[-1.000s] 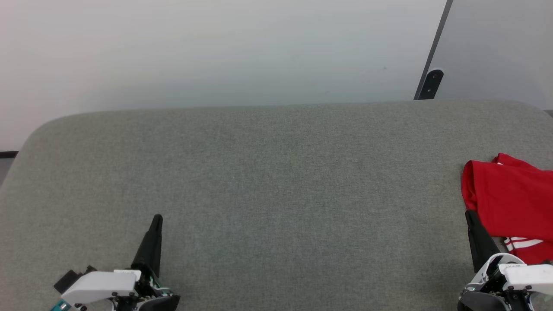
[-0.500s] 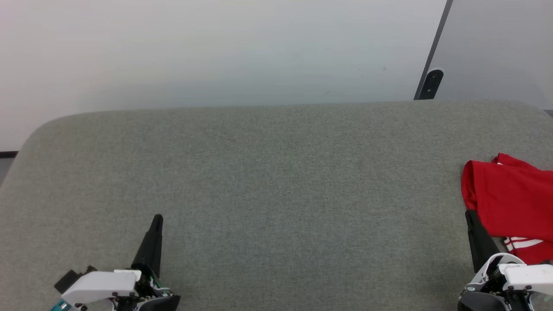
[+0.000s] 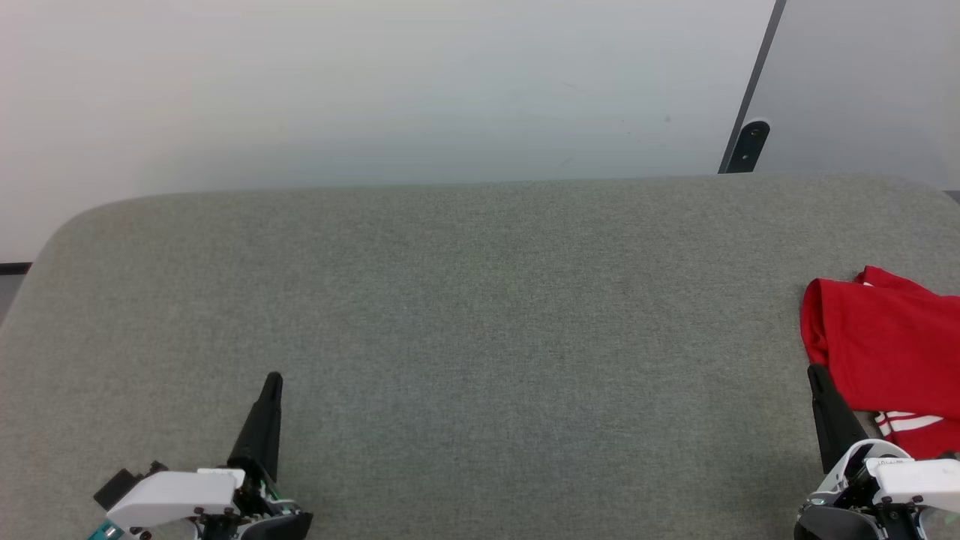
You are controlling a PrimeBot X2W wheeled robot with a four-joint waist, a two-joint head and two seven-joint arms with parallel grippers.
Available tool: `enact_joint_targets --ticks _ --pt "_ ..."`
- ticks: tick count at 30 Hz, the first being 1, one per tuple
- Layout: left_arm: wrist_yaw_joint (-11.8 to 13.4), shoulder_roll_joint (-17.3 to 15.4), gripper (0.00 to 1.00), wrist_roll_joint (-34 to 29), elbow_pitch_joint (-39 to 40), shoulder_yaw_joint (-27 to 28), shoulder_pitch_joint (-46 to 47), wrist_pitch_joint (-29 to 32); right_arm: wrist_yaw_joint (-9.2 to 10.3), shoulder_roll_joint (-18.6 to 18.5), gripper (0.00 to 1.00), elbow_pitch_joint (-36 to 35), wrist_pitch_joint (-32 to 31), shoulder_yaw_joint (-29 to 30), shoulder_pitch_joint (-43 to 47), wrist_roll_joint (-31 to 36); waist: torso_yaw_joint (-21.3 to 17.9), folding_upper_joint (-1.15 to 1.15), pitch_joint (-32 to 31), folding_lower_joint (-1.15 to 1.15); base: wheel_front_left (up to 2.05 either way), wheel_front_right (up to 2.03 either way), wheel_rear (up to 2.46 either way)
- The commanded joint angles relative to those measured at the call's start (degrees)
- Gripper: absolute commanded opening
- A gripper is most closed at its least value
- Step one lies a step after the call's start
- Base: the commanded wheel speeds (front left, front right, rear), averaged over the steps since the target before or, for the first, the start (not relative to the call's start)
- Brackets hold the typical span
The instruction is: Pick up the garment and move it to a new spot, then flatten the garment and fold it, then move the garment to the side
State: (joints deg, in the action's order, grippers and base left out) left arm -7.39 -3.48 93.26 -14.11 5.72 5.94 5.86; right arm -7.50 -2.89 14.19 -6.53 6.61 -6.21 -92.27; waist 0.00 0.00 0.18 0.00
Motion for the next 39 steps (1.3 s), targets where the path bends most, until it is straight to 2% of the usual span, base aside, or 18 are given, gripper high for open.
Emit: enact_joint_targets --ticks 1,39 --pt "-0.34 0.11 0.00 -0.33 -0.06 0.16 0.62 0.16 0.02 0.15 0.00 0.00 0.14 -0.14 -0.22 -0.26 0.00 0.00 0.00 0.00 0.00 0.00 0.00" --pt "-0.33 0.34 0.00 -0.53 -0.08 0.51 0.66 0.47 0.02 0.15 0.00 0.00 0.15 -0.15 -0.22 -0.27 0.00 0.00 0.00 0.00 0.00 0.00 0.00"
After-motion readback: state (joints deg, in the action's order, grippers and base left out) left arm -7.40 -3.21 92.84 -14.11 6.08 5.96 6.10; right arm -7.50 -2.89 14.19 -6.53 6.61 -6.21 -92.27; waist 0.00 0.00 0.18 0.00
